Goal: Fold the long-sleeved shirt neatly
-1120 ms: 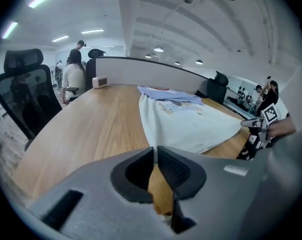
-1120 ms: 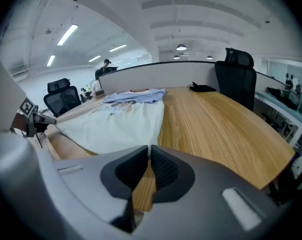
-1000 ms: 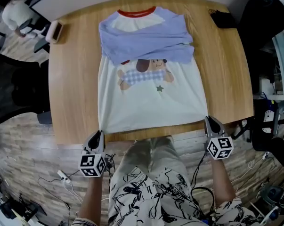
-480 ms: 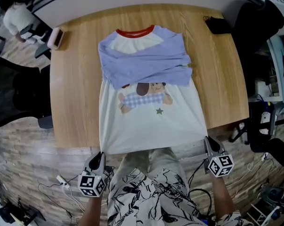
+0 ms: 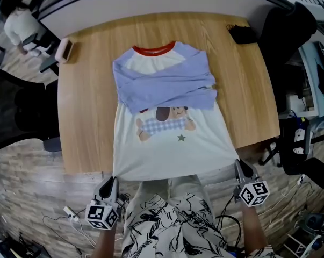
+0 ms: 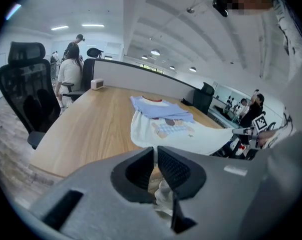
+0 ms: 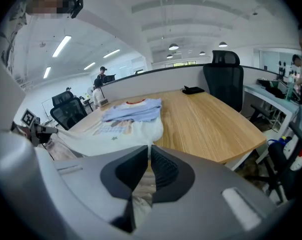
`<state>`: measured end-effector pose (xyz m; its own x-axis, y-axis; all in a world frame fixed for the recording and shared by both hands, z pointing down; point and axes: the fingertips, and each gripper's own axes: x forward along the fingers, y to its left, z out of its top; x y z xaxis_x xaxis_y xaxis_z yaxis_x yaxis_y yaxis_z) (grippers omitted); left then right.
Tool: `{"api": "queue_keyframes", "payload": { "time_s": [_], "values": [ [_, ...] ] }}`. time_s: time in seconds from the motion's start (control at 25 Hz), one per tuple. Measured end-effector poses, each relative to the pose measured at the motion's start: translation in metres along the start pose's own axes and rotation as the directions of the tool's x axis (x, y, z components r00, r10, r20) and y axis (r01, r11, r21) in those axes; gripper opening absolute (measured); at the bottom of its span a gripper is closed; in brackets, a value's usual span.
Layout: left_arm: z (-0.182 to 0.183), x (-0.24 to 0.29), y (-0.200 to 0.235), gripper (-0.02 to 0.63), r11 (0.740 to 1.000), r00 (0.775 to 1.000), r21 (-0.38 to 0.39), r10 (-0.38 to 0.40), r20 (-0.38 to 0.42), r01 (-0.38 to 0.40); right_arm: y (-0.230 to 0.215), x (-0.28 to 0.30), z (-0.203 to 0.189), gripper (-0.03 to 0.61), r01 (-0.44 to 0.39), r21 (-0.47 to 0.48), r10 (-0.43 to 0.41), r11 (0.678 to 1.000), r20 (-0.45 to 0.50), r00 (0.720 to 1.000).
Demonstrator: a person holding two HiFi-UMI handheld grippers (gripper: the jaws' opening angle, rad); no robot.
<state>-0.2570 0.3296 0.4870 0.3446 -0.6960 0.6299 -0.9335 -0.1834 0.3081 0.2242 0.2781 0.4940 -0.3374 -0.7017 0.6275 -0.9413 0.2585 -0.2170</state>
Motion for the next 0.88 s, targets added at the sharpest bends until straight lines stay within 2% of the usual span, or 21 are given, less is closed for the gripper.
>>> {"api": "queue_keyframes", "payload": {
  "time_s": [0.24,0.44,0.68,0.88],
  "values": [
    [0.100,0.016,0.008,0.034,0.995,0.985,-0.079,-0.044,0.164,0.058,-0.005,0.020,0.090,0.029,-0.058,0.052,0.052,0.997,0.123,0.991],
    [0.184,0.040,0.022,0.034,0.997,0.967,-0.061,-0.033,0.252,0.050,-0.009,0.061,0.172,0.029,-0.124,0.042,0.115,0.991,0.177,0.977],
    [0.255,0.080,0.032,0.034,0.999,0.967,-0.045,-0.011,0.254,0.023,-0.023,0.114,0.247,0.029,-0.163,0.033,0.155,0.986,0.176,0.972],
    [0.302,0.116,0.041,0.034,1.000,0.970,-0.015,-0.007,0.243,0.011,-0.032,0.158,0.295,0.029,-0.182,0.015,0.177,0.983,0.163,0.971]
  ]
}}
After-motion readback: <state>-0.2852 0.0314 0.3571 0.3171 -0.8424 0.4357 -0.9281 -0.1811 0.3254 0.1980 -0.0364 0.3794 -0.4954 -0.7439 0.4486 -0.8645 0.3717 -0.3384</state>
